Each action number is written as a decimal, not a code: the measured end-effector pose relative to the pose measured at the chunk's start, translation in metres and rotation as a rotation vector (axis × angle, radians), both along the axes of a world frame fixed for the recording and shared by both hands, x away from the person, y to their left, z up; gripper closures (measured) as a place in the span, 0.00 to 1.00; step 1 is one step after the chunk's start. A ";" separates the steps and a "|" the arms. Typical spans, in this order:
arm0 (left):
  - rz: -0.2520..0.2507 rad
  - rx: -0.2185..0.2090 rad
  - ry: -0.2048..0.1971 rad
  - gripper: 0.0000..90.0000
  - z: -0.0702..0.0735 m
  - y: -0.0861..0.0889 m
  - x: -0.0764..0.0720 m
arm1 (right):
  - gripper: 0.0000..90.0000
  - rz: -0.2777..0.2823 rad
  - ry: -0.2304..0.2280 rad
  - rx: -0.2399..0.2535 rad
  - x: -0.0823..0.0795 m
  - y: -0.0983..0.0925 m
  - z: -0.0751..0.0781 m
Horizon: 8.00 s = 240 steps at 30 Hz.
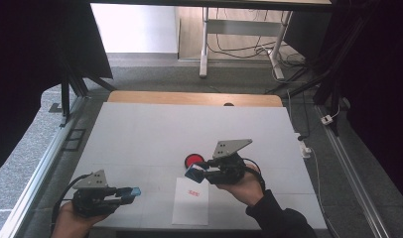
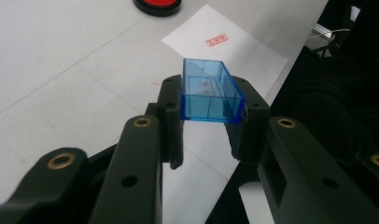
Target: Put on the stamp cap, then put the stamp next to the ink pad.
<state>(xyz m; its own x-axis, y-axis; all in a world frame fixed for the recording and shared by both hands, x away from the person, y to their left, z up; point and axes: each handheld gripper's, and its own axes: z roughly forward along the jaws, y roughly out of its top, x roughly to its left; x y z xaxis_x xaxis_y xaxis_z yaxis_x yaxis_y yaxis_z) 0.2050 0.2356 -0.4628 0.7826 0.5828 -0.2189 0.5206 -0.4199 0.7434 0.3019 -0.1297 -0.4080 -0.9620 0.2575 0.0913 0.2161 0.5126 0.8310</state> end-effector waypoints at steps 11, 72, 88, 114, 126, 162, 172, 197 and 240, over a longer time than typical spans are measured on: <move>-0.104 -0.034 -0.010 0.76 0.002 -0.019 0.022 | 0.80 0.025 0.006 0.011 0.001 0.000 0.003; -0.545 -0.161 -0.055 0.76 0.010 -0.105 0.084 | 0.80 0.160 -0.008 0.089 -0.012 0.007 0.018; -0.595 -0.174 -0.046 0.77 0.011 -0.106 0.084 | 0.80 0.214 -0.013 0.067 -0.016 0.012 0.016; -0.581 -0.164 -0.147 0.74 0.018 -0.106 0.078 | 0.80 0.220 0.001 0.108 -0.014 0.010 0.018; -0.480 -0.106 -0.143 0.50 0.017 -0.105 0.074 | 0.79 0.198 -0.019 0.094 -0.012 0.007 0.017; -0.197 -0.039 -0.084 0.06 0.010 -0.067 0.043 | 0.79 0.110 -0.060 0.050 -0.011 -0.004 0.017; -0.133 -0.032 -0.080 0.04 0.006 -0.048 0.025 | 0.79 0.084 -0.068 0.040 -0.010 -0.008 0.016; 0.093 -0.008 -0.037 0.01 -0.009 0.006 -0.011 | 0.79 -0.059 -0.058 0.004 0.003 -0.030 0.013; 0.254 0.132 -0.015 0.00 -0.013 0.015 -0.019 | 0.79 -0.403 -0.051 -0.158 0.049 -0.098 -0.027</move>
<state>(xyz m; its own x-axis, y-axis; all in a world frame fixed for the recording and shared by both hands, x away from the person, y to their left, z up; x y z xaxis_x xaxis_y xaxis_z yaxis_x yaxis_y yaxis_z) 0.1863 0.2508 -0.4755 0.6106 0.7831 -0.1178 0.6107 -0.3710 0.6996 0.3508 -0.2275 -0.4350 -0.7838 0.6205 -0.0243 0.3857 0.5171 0.7641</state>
